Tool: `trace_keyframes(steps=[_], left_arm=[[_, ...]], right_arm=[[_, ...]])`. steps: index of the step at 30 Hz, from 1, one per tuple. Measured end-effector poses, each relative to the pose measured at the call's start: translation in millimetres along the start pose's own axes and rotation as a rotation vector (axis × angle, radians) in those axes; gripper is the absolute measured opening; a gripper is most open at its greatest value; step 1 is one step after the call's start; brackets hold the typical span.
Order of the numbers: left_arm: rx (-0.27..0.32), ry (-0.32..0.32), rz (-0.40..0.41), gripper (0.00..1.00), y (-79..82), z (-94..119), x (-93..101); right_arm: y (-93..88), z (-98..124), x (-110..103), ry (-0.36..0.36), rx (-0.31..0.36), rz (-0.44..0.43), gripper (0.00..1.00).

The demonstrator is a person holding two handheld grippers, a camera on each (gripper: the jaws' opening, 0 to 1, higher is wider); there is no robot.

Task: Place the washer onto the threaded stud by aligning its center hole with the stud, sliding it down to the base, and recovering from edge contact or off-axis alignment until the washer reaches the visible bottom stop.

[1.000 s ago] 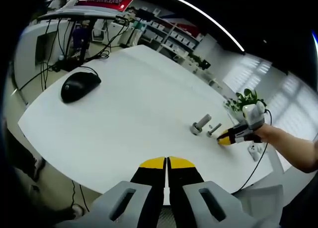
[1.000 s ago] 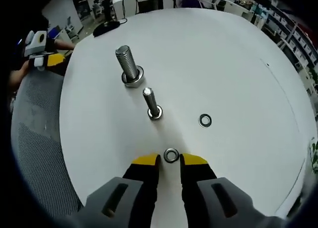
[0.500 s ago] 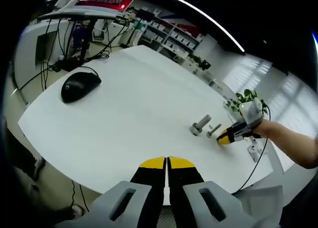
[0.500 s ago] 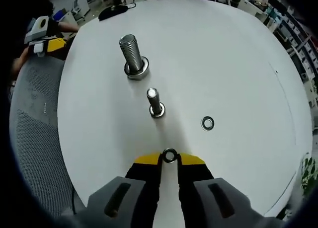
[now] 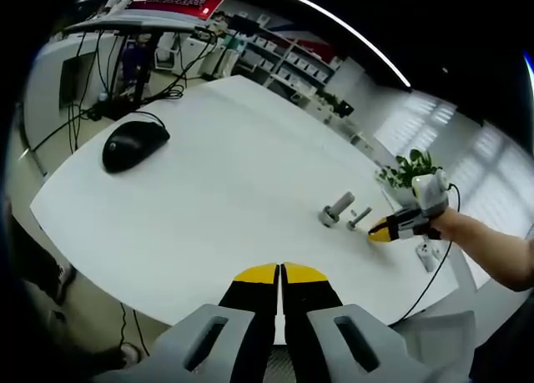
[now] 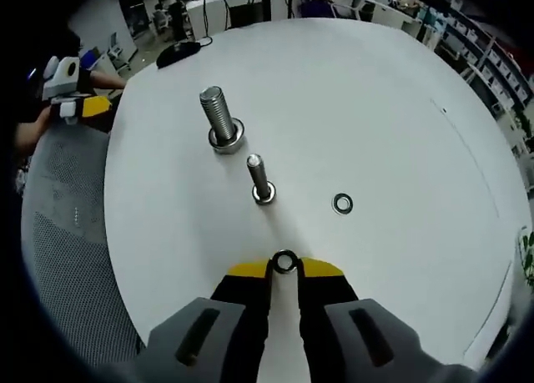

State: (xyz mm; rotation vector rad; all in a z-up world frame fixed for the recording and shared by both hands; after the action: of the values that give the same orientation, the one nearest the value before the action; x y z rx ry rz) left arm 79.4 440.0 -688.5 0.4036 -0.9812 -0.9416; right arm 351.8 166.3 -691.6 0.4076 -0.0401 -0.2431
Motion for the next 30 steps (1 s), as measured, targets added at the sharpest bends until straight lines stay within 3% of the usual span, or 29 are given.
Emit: trace_keyframes(steps=[11, 16, 19, 30], left_arm=[[0.002, -0.001, 0.002, 0.00, 0.3, 0, -0.3], [0.003, -0.001, 0.001, 0.00, 0.2, 0, -0.2], [0.002, -0.001, 0.000, 0.00, 0.0, 0, -0.3], [0.006, -0.003, 0.000, 0.00, 0.3, 0, -0.1]], right_arm=[[23.9, 17, -9, 0.022, 0.029, 0.043, 0.13], [36.1, 24, -13, -0.017, -0.021, 0.160, 0.13], [42.4, 27, -15, -0.004, -0.022, 0.144, 0.13], [65.7, 31, -17, 0.024, -0.012, 0.208, 0.13]])
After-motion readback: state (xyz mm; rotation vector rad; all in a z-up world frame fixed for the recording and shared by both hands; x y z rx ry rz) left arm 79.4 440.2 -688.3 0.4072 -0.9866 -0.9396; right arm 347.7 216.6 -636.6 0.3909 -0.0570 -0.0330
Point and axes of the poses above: the point that each gripper's makers call its tool centre point, and the gripper's own axes: z roughly backward along the fingers, x roughly to its right, y roughly out of its top, the point moved 10 cm from there along z, roughly backward along the fingers, and after that the axes turned 1 degree about y, right-handed, at the moved point
